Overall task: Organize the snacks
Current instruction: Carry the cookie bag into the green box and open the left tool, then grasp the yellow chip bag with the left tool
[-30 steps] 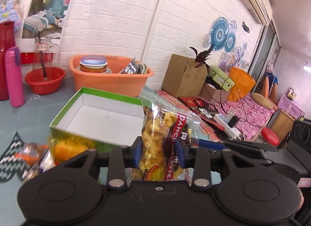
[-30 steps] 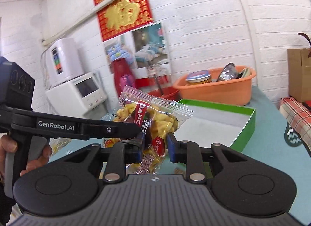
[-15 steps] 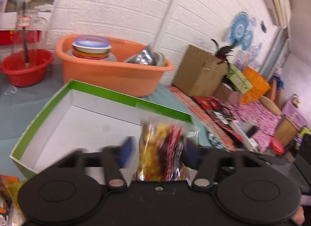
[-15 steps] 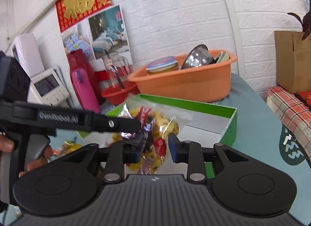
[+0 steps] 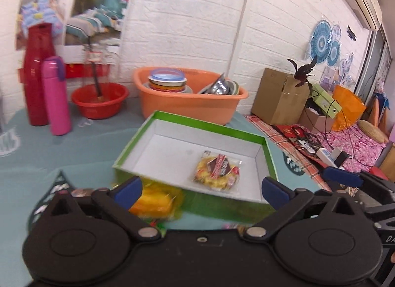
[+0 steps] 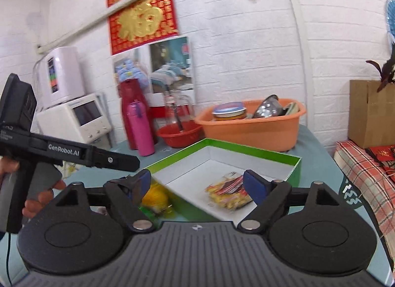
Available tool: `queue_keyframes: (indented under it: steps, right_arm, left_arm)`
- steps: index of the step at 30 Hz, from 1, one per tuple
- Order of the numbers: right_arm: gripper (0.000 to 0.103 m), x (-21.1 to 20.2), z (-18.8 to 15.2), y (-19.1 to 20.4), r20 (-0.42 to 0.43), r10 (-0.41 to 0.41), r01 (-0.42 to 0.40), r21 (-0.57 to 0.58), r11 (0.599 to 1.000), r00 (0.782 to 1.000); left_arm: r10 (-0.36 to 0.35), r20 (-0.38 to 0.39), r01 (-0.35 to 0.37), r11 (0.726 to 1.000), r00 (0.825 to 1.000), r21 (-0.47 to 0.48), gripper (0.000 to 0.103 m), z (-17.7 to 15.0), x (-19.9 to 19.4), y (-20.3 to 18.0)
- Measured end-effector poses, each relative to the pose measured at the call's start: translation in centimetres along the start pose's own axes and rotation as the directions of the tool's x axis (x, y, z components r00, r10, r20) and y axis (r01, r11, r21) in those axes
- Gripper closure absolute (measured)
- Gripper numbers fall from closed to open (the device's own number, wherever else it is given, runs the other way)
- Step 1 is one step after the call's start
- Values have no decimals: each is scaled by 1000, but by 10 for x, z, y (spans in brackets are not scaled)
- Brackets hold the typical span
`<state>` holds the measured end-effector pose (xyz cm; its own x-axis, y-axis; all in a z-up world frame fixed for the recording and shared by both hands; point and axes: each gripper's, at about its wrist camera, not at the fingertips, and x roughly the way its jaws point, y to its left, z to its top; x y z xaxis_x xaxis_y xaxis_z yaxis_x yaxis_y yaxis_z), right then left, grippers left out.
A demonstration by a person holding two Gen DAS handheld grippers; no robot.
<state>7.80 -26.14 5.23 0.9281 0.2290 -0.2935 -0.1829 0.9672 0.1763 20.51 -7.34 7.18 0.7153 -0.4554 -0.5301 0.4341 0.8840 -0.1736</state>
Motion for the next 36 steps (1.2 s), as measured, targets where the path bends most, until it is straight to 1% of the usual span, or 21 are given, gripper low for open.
queue_keyframes:
  steps: [1,3,5,7,9,11,14,15,17,22,32,33,34,35,36]
  right_arm:
    - [0,-6,-5,7,-4,12,-12,1,1000,1000]
    - [0,-14,-17,20,-27,67,-67,11,998,997]
    - [0,-18,-32,33,-70,124,-122,24,992,990]
    - [0,-17,-47,46,-116,159,-155,47,987,980]
    - [0,-13,-62,59,-162,208,-198,71,978,965]
    - [0,-5,-76,76,-217,250,-237,88,968,943]
    - [0,10,-91,104,-286,290,-284,64,957,913]
    - [0,16,-94,111,-300,295,-293,54,955,907]
    - [0,28,-98,123,-318,292,-293,48,955,902]
    - [0,54,-105,135,-363,264,-266,45,963,894]
    - [0,81,-106,144,-379,229,-256,-24,966,897]
    - [0,82,-106,145,-384,230,-261,-29,965,894]
    - [0,83,-107,145,-392,236,-270,-34,962,889]
    - [3,84,-107,146,-403,232,-271,-44,962,885]
    - [27,83,-107,147,-409,235,-278,-50,959,882]
  left_arm:
    - [10,2,-10,1000,1000,-5,0,-7,-11,3]
    - [30,-5,-30,999,1000,-17,0,-24,-31,10]
    - [65,-28,-66,998,997,-26,0,-41,-45,17]
    - [107,-52,-109,993,993,-39,0,-58,-54,24]
    - [115,-78,-120,991,990,-52,0,-75,-61,33]
    - [111,-110,-120,990,988,-74,0,-88,-63,40]
    - [95,-154,-111,989,983,-98,0,-105,-63,48]
    - [97,-168,-115,988,981,-99,0,-109,-61,49]
    - [95,-185,-116,988,978,-102,0,-115,-58,51]
    - [51,-194,-74,991,980,-114,0,-117,-46,55]
    - [3,-218,-36,988,976,-149,0,-110,-13,69]
    - [-8,-232,-27,989,973,-147,25,-111,-8,70]
    - [-32,-242,-6,988,970,-156,34,-114,-4,71]
    - [-52,-248,8,985,967,-174,35,-117,-3,73]
    - [-46,-244,3,985,969,-174,36,-119,-4,72]
